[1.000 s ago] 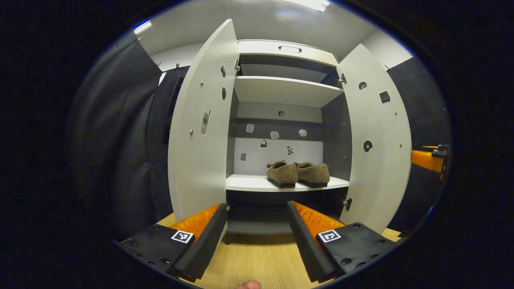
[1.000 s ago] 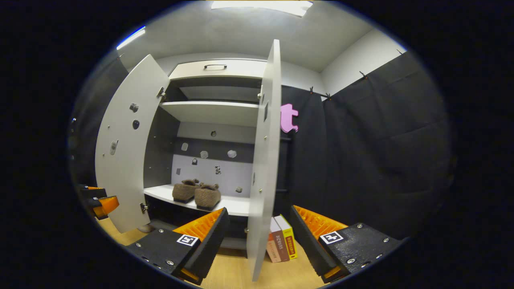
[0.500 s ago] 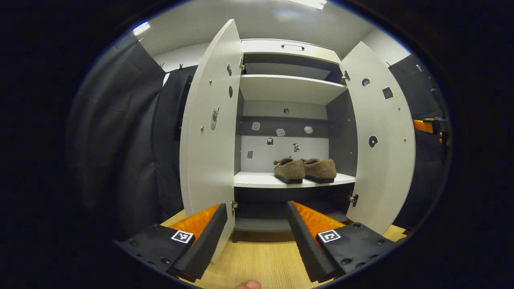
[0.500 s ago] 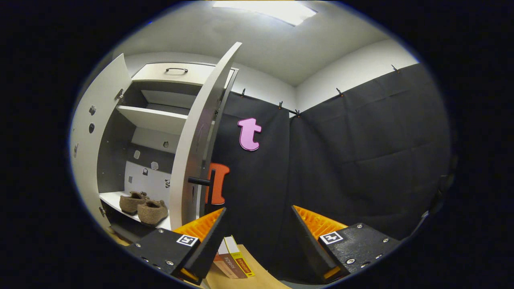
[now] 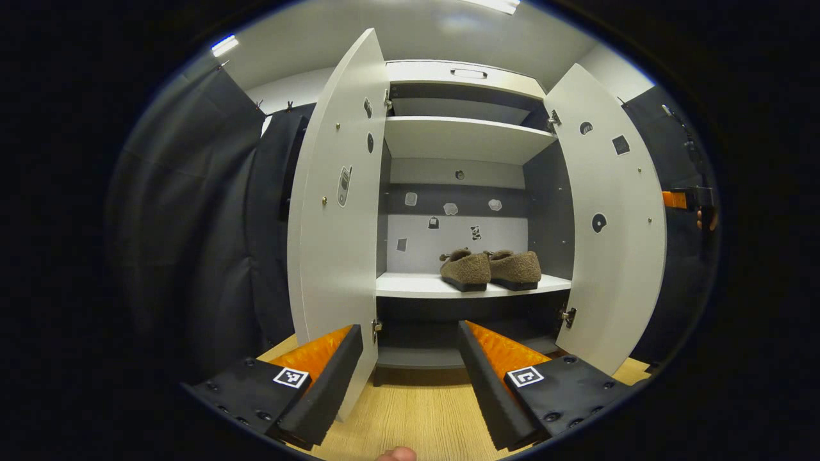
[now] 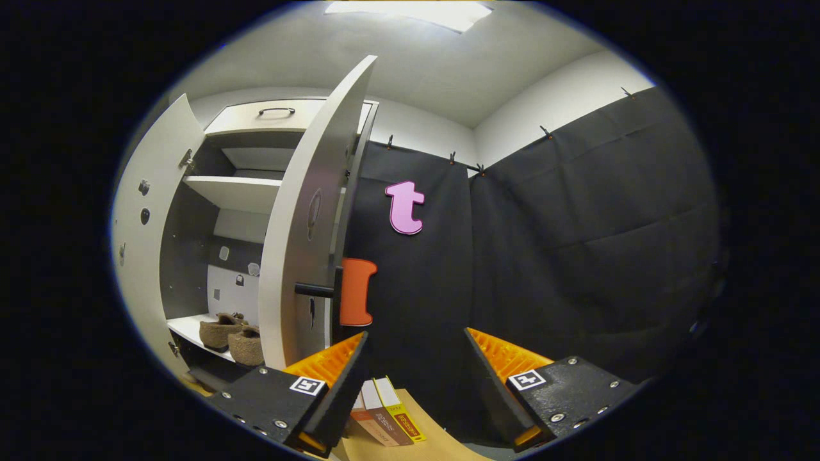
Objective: Grab one shoe with the right hand and put it into the shoe cabinet, grab the other shoe with the left hand and put it into the shoe cabinet; then close the right door with the right hand and the left door with the left hand.
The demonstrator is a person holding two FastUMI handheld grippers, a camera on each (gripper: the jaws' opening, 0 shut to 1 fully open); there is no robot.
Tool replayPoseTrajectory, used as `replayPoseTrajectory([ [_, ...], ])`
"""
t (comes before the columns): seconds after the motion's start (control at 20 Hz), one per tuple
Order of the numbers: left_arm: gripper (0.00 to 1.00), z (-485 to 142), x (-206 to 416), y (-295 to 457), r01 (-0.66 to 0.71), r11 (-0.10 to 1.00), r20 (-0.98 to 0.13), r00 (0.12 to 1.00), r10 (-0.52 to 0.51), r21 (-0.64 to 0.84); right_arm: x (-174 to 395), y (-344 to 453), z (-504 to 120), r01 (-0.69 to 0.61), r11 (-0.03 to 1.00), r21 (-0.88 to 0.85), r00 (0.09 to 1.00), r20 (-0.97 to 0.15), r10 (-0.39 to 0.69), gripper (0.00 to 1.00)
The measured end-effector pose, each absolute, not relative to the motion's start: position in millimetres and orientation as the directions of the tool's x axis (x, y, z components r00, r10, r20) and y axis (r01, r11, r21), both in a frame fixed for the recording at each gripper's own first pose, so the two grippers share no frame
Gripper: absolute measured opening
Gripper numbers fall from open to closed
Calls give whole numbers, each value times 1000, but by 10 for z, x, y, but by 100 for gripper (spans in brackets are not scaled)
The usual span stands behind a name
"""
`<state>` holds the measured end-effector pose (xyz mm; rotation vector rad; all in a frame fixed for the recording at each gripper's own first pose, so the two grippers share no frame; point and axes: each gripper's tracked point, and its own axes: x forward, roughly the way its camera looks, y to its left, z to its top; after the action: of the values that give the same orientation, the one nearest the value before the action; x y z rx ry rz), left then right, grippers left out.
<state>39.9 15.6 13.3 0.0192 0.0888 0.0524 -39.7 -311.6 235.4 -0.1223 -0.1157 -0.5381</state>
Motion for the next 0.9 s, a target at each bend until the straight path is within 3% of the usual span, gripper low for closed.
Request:
replayPoseTrajectory([
  [0.25, 97, 140, 403, 170, -45, 999, -85, 995, 46, 17, -335, -2865, 2356, 489, 868, -85, 869, 129, -477, 87],
  [0.8, 96, 173, 327, 311, -60, 998, -81, 995, 62, 33, 377, -1663, 2341, 236, 969, -67, 963, 146, -225, 87],
  [0.85, 96, 169, 325, 328, -63, 997, -82, 994, 66, 36, 426, -1604, 2342, 228, 971, -65, 965, 150, -217, 95],
  [0.9, 96, 188, 326, 339, -65, 997, -80, 994, 68, 39, 498, -1523, 2340, 214, 975, -61, 967, 153, -203, 91],
])
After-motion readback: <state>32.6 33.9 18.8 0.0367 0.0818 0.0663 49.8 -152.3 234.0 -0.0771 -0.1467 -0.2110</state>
